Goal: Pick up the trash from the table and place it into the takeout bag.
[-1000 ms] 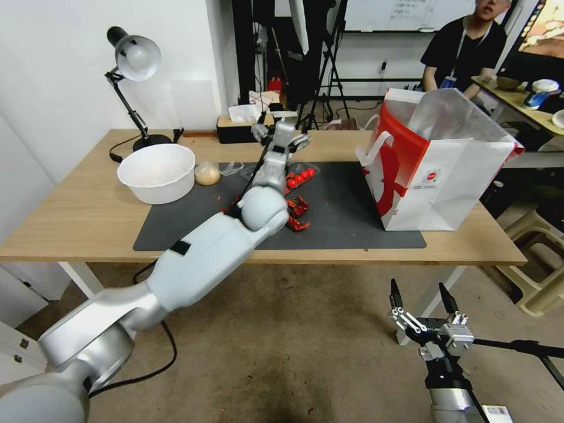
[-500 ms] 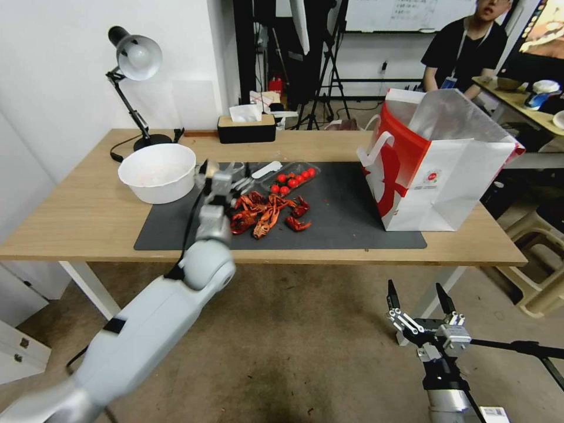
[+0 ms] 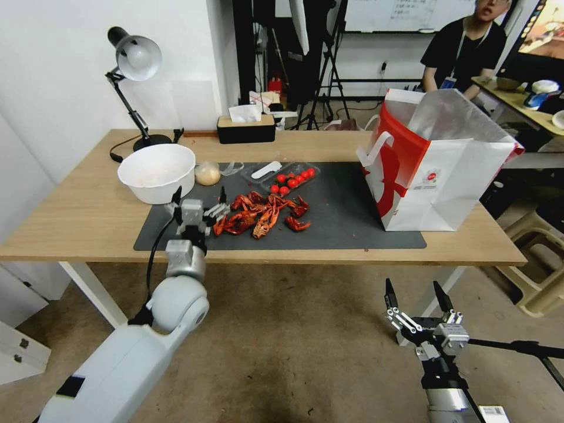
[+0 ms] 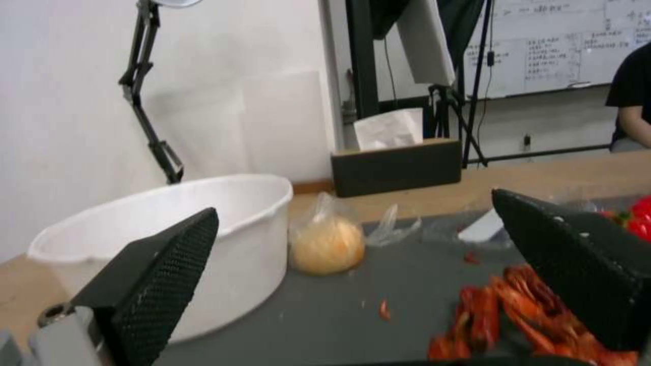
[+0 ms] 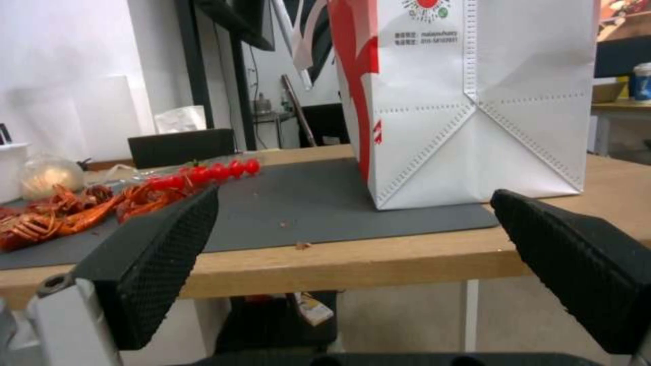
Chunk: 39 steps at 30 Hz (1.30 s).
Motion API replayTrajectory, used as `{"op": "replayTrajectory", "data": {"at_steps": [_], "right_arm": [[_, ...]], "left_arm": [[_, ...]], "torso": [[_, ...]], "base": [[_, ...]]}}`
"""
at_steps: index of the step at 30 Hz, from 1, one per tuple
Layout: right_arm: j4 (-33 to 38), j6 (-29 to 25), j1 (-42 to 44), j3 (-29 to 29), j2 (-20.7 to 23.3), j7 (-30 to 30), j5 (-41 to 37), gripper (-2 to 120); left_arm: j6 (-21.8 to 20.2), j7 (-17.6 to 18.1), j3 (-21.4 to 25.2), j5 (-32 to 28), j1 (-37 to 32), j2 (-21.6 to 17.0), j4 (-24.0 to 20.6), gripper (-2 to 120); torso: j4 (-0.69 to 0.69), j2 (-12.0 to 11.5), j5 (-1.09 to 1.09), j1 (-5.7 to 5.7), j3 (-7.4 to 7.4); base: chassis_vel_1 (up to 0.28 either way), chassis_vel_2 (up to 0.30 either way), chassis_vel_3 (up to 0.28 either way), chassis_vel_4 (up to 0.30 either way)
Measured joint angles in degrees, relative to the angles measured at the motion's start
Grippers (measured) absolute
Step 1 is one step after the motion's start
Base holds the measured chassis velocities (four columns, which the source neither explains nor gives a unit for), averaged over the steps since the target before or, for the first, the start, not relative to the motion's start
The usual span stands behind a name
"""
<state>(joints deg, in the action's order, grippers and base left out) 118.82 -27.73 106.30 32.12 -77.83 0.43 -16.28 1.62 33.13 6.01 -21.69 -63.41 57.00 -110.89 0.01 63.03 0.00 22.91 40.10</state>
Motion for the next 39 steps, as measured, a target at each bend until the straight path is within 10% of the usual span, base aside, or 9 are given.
{"op": "replayTrajectory", "data": {"at_steps": [19, 39], "right_arm": [[0.3, 0.8, -0.3, -0.2, 1.2, 0.0, -0.3, 100], [0.7, 1.9, -1.1, 0.0, 1.7, 0.3, -0.8, 100]], "left_arm": [[1.4, -0.6, 2.6, 0.0, -9.6, 2.1, -4.0, 100], [-0.1, -0.8, 0.6, -5.7, 1.1, 3.4, 1.9, 100]], "torso": [[-0.01, 0.0, 0.0, 0.0, 0.0], [-0.01, 0.0, 0.01, 0.01, 0.01]], "base": [[0.0, 0.0, 0.0, 0.0], [0.0, 0.0, 0.0, 0.0]]}}
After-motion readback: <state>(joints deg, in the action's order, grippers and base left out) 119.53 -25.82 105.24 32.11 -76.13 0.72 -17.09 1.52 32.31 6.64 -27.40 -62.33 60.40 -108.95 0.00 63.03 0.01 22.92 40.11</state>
